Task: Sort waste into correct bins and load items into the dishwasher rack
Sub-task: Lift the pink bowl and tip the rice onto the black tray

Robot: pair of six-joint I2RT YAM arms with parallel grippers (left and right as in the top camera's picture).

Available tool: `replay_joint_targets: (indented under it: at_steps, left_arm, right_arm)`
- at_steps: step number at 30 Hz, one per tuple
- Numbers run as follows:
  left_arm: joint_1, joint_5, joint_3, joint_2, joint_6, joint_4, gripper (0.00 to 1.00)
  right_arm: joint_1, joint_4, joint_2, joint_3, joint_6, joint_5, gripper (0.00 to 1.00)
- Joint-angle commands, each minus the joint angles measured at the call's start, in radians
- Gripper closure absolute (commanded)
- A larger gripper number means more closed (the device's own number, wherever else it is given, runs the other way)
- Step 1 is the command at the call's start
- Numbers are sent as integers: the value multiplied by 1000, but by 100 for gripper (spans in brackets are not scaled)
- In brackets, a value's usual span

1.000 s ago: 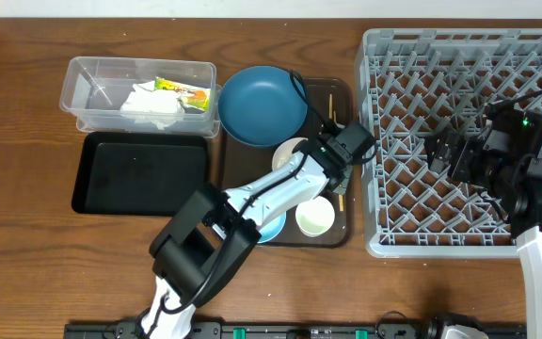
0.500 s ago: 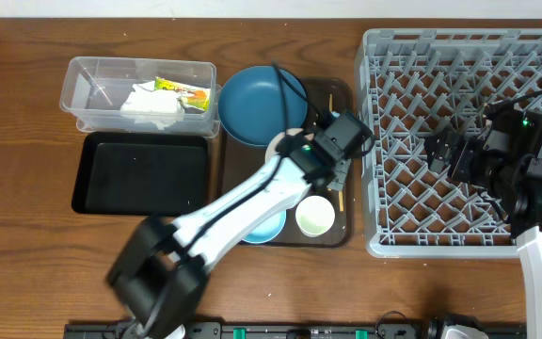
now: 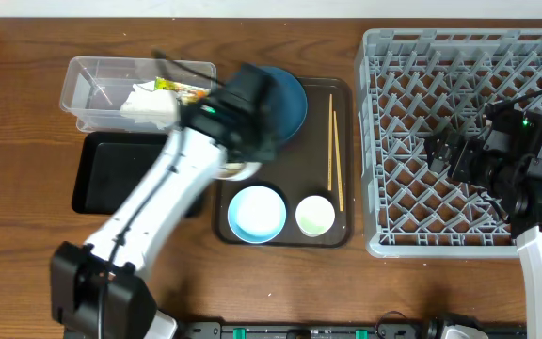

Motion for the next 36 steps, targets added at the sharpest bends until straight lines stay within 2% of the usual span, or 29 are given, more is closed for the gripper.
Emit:
replay_joint_targets:
  at_steps: [1, 12, 19, 27, 32, 36]
  left_arm:
    - [143, 153, 10, -29, 69, -34, 94]
    - [528, 441, -73, -24, 279, -55, 94]
    - [739, 725, -167, -16, 393, -13, 94]
    - [874, 947, -184, -14, 439, 0, 94]
    - [909, 1026, -186, -11, 437, -2, 94]
    - [919, 1031, -198, -11, 435, 1, 94]
  right_arm:
    - [-5, 0, 0, 17, 10, 0, 1]
    - [-5, 0, 1, 17, 10, -1, 1]
    - [-5, 1, 0, 17, 10, -8, 1]
    - [-3, 3, 0, 17, 10, -8, 1]
    - [-3, 2, 0, 17, 10, -8, 1]
    - [-3, 3, 0, 17, 10, -8, 1]
